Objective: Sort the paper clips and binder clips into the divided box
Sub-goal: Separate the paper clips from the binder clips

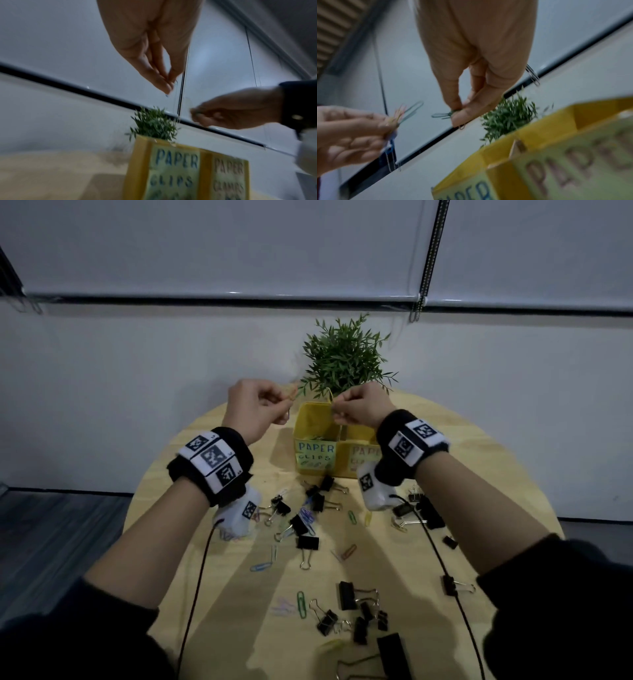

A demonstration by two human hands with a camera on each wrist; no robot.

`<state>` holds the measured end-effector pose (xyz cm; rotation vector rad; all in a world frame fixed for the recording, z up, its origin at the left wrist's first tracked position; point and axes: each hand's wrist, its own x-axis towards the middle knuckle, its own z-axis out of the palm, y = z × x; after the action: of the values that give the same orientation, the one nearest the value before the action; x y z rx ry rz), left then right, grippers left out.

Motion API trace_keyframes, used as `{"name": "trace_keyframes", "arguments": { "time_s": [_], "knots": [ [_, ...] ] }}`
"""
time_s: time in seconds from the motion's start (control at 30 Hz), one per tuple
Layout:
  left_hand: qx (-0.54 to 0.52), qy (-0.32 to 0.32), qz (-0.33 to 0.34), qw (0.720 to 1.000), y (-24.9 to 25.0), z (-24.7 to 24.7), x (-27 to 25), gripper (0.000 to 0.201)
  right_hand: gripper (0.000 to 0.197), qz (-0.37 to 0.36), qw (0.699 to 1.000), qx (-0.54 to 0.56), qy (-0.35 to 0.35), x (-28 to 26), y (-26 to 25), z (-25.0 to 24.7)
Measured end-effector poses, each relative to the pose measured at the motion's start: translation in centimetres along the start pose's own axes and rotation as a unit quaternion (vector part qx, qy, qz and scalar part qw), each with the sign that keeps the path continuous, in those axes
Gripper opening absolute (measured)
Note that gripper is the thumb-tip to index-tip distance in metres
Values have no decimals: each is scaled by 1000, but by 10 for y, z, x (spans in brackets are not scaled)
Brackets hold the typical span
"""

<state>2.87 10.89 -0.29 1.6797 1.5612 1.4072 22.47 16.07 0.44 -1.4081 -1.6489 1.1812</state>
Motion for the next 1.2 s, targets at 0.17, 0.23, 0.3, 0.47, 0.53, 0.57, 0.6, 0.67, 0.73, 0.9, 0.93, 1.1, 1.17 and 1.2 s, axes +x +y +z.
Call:
{"name": "trace_keyframes", "arguments": {
  "time_s": [0.17, 0.23, 0.3, 0.47, 0.53, 0.57, 0.6, 0.67, 0.73, 0.9, 0.93, 1.1, 1.17, 1.2],
  "knots": [
    [34, 59, -5, 998, -19, 50, 14, 3, 17, 45, 996, -77, 1, 14, 15, 15],
    [101, 34, 6, 994, -28, 65, 16, 8, 18, -5, 990, -121, 66, 5, 22, 8],
    [216, -23, 22, 976, -31, 70, 13, 9, 19, -68, 973, -180, 132, -9, 29, -3],
    [214, -10, 92, 972, -18, 41, -12, 30, 25, -156, 918, -364, -18, -58, 47, -27],
    [255, -95, 80, 959, -13, 28, -34, 26, 34, -107, 861, -467, -170, -75, 69, -18],
    [288, -165, 58, 941, -13, 26, -46, 25, 38, -85, 827, -507, -227, -82, 81, -11],
    [319, -234, 39, 918, -13, 25, -58, 24, 42, -74, 798, -534, -269, -87, 93, -3],
    [367, -343, 31, 864, -18, 27, -80, 30, 54, -73, 767, -557, -311, -98, 108, 12],
    [409, -407, 49, 815, -25, 27, -96, 33, 61, -88, 754, -568, -319, -106, 112, 21],
    [468, -418, 76, 774, -38, 16, -135, 38, 67, -148, 749, -583, -279, -110, 88, 31],
    [476, -421, 80, 768, -40, 14, -142, 42, 71, -154, 746, -586, -277, -107, 83, 34],
    [501, -395, 58, 768, -40, 13, -148, 63, 69, -74, 711, -611, -342, -101, 78, 45],
    [493, -396, 35, 774, -33, 19, -141, 69, 67, -47, 710, -616, -338, -105, 81, 40],
    [487, -407, 24, 772, -30, 25, -136, 70, 67, -38, 710, -617, -336, -107, 82, 36]
  ]
}}
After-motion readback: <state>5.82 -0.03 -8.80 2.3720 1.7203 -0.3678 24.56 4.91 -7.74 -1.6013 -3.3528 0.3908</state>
